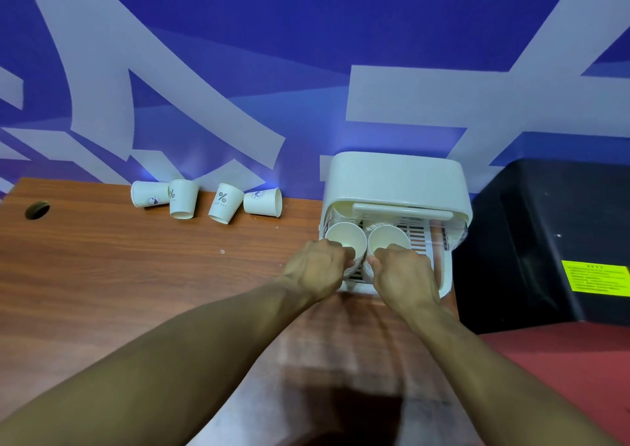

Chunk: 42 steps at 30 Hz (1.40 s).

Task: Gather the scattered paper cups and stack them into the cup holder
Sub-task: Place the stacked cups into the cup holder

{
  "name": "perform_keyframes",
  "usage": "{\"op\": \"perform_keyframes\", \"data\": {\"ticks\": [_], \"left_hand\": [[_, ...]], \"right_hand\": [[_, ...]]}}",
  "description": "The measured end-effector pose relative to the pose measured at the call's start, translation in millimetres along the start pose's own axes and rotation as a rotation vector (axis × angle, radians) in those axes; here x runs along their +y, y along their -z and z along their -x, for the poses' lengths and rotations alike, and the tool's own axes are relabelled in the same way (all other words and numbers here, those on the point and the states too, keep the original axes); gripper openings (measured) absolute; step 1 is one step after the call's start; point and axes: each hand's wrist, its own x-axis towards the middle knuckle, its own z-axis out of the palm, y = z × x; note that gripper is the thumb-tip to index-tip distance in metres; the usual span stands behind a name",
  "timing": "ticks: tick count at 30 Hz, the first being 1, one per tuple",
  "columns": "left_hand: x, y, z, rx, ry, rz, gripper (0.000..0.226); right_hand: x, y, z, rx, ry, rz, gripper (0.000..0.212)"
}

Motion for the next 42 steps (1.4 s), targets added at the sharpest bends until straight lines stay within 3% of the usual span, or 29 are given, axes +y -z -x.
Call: {"op": "perform_keyframes", "data": {"ticks": [5,9,13,18,25,31,38,42], "left_hand": [[-1,-2,9,0.02,0.02,0.042,0.014],[3,-2,18,0.091,0.042,0.118,0.028],[3,1,27,0.262,0.076,0.21,0.031],[-23,15,49,0.373,0.136,0.215,0.034],[-120,42,96,0.536,0.369,0.198,0.028],[-222,49,122,0.516,0.633,0.257,0.027],[-326,37,106,0.572,0.929,0.482,0.029],[-374,25,98,0.58,1.058,0.598,0.028]], "right_hand": [[-1,1,9,0.02,-0.048,-0.033,0.025],[-10,0,20,0.121,-0.076,-0.111,0.024],[-29,7,21,0.326,0.014,-0.22,0.025],[-71,24,10,0.367,0.118,-0.269,0.021],[-156,20,-28,0.234,0.229,-0.335,0.024],[-225,-2,-72,0.04,0.245,-0.332,0.03],[-276,-32,-144,-0.085,0.204,-0.257,0.031],[-313,-48,-183,-0.129,0.275,-0.245,0.034]]}}
